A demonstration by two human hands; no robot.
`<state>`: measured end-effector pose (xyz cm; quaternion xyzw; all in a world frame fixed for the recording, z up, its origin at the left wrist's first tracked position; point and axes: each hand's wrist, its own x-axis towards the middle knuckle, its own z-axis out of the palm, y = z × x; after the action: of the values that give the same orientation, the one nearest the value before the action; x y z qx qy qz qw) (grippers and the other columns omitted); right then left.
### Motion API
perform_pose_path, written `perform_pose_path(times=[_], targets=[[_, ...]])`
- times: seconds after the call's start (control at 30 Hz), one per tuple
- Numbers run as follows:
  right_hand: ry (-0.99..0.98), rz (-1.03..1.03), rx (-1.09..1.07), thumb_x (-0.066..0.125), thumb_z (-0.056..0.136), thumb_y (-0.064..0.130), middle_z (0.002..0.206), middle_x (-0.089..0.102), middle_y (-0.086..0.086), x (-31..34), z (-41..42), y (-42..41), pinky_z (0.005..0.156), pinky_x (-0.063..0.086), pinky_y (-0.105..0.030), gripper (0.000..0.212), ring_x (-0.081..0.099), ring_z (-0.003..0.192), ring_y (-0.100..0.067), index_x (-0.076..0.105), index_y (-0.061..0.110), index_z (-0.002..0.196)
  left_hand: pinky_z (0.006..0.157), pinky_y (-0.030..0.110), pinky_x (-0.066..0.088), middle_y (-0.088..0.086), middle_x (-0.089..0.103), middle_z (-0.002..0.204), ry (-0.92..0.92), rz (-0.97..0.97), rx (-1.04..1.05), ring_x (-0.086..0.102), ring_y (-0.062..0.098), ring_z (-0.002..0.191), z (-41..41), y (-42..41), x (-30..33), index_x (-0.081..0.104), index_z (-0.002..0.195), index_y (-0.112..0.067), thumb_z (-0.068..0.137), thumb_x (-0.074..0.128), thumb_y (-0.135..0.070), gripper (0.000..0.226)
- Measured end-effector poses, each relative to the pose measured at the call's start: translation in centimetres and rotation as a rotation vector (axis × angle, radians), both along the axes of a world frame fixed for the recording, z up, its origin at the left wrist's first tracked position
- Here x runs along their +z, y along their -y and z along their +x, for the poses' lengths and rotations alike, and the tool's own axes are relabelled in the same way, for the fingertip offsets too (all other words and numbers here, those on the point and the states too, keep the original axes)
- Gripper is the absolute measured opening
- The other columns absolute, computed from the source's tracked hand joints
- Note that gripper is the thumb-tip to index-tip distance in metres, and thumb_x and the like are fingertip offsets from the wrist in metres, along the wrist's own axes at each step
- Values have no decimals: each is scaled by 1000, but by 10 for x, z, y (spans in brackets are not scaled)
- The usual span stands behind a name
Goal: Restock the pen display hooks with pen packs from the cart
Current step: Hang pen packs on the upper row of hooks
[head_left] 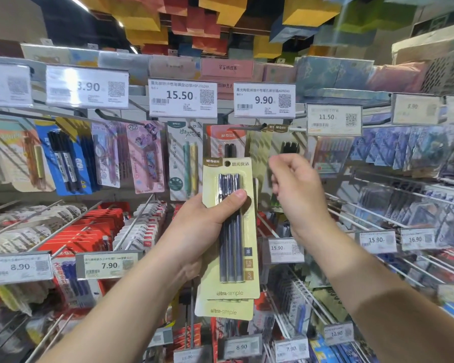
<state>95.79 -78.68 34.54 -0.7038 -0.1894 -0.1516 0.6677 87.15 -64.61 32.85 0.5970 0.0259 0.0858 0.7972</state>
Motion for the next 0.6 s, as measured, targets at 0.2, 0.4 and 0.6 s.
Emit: perform_pose_path(times=[0.2, 0.4, 0.6], targets=[[-160, -8, 228, 64, 100, 32, 86, 79, 6, 3, -12, 0, 58, 51, -16, 19, 71, 70, -1, 76, 18, 100, 69, 36, 63, 13, 80, 95, -14, 75, -53, 77, 24, 78, 2, 7, -4, 74, 110, -12, 89, 77, -27, 26], [-239, 83, 217, 67, 98, 20, 89, 80, -8, 2, -10, 4, 61, 58, -27, 15, 75, 74, -17, 77, 10, 101, 68, 35, 65, 15, 80, 97, -31, 44, -85, 77, 25, 78, 3, 11, -5, 73, 113, -11, 92, 75, -24, 25], [-272, 149, 223, 67, 98, 24, 94, 80, -9, 2, -7, 4, 76, 61, -37, 18, 77, 83, -23, 76, 10, 107, 84, 43, 62, 12, 80, 100, -16, 76, -89, 78, 28, 88, 5, 7, -8, 73, 114, -13, 91, 74, -27, 27]])
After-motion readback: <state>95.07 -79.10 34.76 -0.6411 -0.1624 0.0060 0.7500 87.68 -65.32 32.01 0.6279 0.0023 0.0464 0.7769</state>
